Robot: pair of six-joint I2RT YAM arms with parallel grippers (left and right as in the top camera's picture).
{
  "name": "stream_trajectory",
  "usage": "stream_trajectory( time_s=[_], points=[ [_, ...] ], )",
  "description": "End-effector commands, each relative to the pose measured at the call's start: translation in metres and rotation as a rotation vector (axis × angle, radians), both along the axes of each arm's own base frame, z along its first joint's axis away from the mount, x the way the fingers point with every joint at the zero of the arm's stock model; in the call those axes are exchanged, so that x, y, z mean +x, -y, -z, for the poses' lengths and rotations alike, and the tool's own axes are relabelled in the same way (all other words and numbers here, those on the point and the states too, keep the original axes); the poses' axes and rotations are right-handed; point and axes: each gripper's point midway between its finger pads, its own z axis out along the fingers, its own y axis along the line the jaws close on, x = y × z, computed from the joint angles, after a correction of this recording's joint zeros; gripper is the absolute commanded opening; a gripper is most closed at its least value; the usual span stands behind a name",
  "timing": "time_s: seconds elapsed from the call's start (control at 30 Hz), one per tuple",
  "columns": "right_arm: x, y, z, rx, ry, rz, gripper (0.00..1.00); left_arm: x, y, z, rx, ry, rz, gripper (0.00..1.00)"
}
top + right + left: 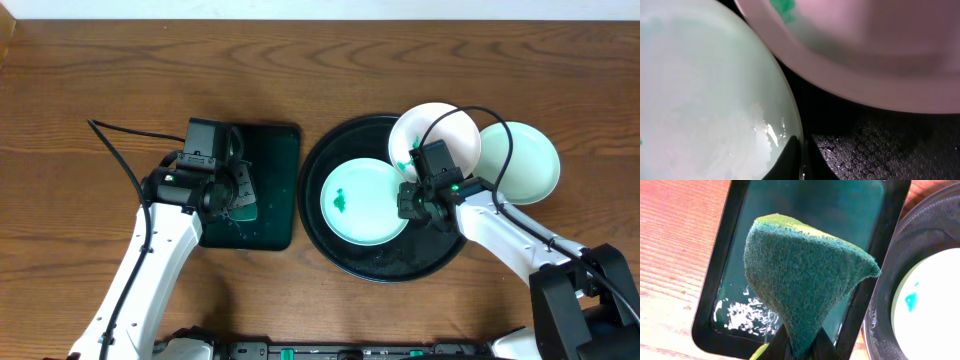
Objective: Clean dirty plates on tray and stack at the side
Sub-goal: 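Grasp the green sponge with left gripper and lift it, then carry the sponge with left gripper over the teal-stained plate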
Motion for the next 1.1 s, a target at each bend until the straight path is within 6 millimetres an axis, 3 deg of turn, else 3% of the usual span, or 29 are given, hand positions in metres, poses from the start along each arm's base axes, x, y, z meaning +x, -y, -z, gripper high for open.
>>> stream_trajectory(
  time_s=[0.0,0.2,0.3,0.57,1.07],
  points=[
    [-0.004,0.001,0.004,-0.008,-0.012,-0.003,0.01,0.002,-0.002,-0.002,0.011,0.007,0.004,0.07],
    [-0.004,0.001,0.004,-0.007,-0.012,-0.004,0.1,0.002,-0.002,-0.002,0.01,0.007,0.004,0.07],
    [-0.004,0.001,0.004,-0.007,-0.011,-0.004,0.02,0.002,-0.002,-0.002,0.011,0.007,0.004,0.07],
    [-0.004,0.001,0.004,-0.008,-0.012,-0.004,0.01,0.002,-0.001,0.0,0.01,0.001,0.005,0.07],
    [-0.005,-0.007,0.004,-0.004,-0.005,-0.026,0.03,0.008,0.012,0.039,-0.033,-0.118,0.042,0.07]
  ],
)
